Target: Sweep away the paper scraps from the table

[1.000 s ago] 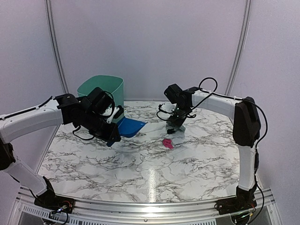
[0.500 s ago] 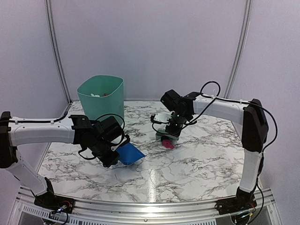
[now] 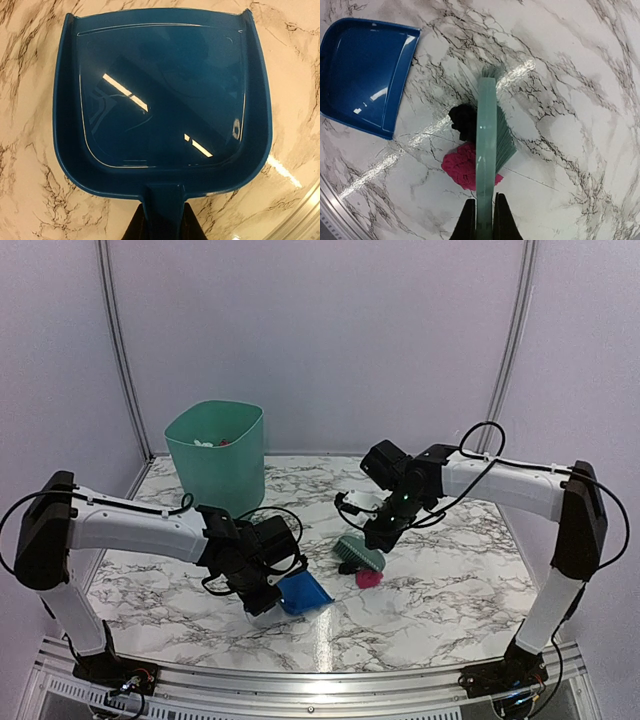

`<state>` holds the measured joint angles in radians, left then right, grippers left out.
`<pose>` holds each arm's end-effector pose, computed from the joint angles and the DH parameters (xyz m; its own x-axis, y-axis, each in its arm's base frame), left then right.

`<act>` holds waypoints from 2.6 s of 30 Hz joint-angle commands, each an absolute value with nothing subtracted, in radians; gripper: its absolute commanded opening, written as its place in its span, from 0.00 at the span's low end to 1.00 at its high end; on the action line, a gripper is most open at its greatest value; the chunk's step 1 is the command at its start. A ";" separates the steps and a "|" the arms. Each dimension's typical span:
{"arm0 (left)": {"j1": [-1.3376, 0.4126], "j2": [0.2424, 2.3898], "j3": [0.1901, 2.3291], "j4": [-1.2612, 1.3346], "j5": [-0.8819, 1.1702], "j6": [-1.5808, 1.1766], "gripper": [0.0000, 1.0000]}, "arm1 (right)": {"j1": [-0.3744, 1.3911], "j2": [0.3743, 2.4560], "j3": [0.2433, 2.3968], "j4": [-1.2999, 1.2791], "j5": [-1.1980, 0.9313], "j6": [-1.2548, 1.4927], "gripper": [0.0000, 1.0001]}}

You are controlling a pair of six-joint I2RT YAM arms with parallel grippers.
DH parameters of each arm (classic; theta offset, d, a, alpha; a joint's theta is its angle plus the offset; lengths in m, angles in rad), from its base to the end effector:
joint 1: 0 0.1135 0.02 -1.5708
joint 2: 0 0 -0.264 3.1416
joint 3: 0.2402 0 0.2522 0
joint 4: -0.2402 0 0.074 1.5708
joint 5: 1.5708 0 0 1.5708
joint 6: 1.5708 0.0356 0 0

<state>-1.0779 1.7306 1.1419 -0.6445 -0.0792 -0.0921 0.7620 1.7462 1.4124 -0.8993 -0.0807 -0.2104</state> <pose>0.1611 -0.2941 0.1847 -0.5242 0.7822 -0.3367 0.8211 0.5691 0.0439 0.2537 0.2461 0.2466 -0.5198 -0.7838 -0.3399 -0.8344 0.5511 0.0052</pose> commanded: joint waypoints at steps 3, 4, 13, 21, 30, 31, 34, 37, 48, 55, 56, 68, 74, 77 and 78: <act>-1.107 1.791 1.217 -0.618 -0.068 -0.026 0.00 | 0.771 1.701 1.409 -0.970 -0.081 -0.018 0.00; -1.109 1.799 1.227 -0.618 -0.068 -0.024 0.00 | 0.771 1.691 1.411 -0.977 -0.068 -0.006 0.00; -1.112 1.793 1.225 -0.622 -0.060 -0.014 0.00 | 0.706 1.624 1.446 -1.067 0.075 0.160 0.00; -1.112 1.790 1.200 -0.622 -0.098 0.030 0.00 | 0.701 1.678 1.439 -1.167 0.024 0.274 0.00; -1.111 1.845 1.239 -0.626 -0.071 0.066 0.00 | 0.767 1.772 1.495 -1.108 -0.165 0.335 0.00; -1.111 1.851 1.245 -0.626 -0.069 0.070 0.00 | 0.774 1.780 1.501 -1.097 -0.179 0.345 0.00; -1.111 1.867 1.260 -0.627 -0.066 0.080 0.00 | 0.789 1.790 1.511 -1.065 -0.223 0.369 0.00; -1.106 1.889 1.278 -0.629 -0.061 0.088 0.00 | 0.796 1.792 1.510 -1.039 -0.263 0.377 0.00; -1.087 1.924 1.322 -0.628 -0.052 0.085 0.00 | 0.806 1.796 1.509 -1.003 -0.358 0.352 0.00; -1.083 1.902 1.294 -0.606 -0.042 0.075 0.00 | 0.807 1.755 1.511 -0.964 -0.419 0.381 0.00; -1.082 1.896 1.287 -0.602 -0.043 0.075 0.00 | 0.807 1.746 1.510 -0.967 -0.427 0.382 0.00; -1.075 1.822 1.182 -0.519 -0.028 0.054 0.00 | 0.800 1.699 1.566 -1.032 -0.411 0.372 0.00; -1.073 1.777 1.115 -0.474 -0.031 0.049 0.00 | 0.760 1.651 1.604 -1.108 -0.402 0.344 0.00; -1.070 1.766 1.099 -0.446 -0.032 0.036 0.00 | 0.737 1.619 1.590 -1.130 -0.419 0.322 0.00; -1.068 1.764 1.097 -0.435 -0.032 0.028 0.00 | 0.734 1.612 1.581 -1.130 -0.434 0.315 0.00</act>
<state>-1.0790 1.7996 1.1179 -0.4763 -0.0341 0.0498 0.7605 1.6718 1.5604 -1.0836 -0.4007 0.3538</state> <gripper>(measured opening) 0.148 0.037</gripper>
